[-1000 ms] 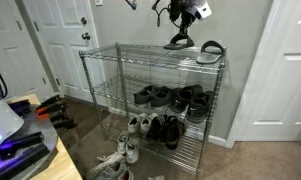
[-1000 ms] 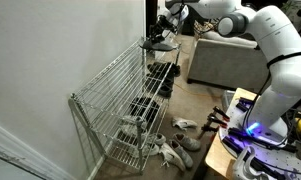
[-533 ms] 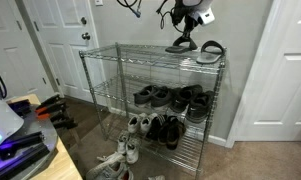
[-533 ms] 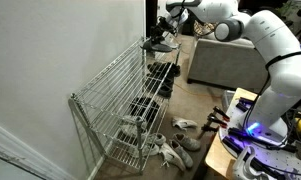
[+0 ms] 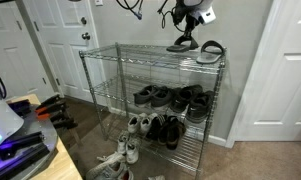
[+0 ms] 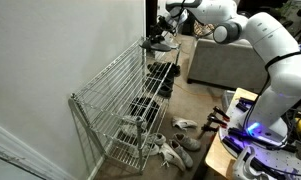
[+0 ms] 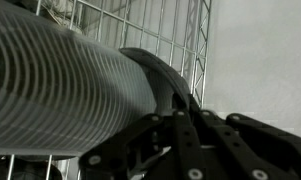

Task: Move the house slipper to the right

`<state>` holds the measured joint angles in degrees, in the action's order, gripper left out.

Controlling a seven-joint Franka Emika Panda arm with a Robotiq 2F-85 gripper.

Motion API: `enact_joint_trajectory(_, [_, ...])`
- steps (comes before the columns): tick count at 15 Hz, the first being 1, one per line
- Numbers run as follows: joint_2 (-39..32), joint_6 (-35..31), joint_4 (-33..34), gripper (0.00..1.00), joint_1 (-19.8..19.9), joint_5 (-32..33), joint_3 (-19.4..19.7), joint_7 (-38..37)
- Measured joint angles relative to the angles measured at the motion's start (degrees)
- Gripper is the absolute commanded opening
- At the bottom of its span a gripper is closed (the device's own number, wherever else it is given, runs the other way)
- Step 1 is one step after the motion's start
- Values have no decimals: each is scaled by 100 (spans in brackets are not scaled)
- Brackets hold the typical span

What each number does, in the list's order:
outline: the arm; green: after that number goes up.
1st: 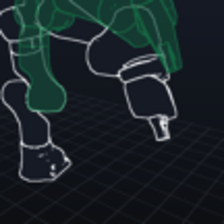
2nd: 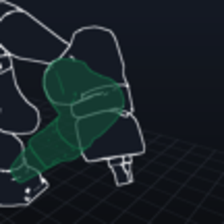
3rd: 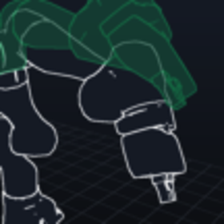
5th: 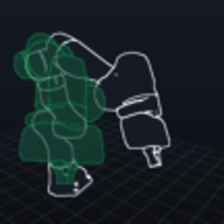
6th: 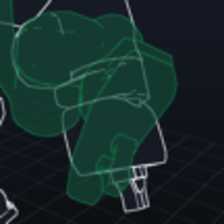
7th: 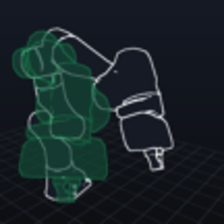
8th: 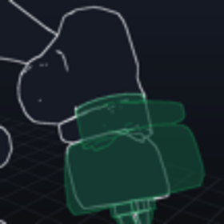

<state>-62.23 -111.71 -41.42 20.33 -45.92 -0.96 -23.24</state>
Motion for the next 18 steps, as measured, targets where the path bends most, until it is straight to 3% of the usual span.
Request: enact_joint_trajectory(18, [-166,0,247,2,10,1,94,0])
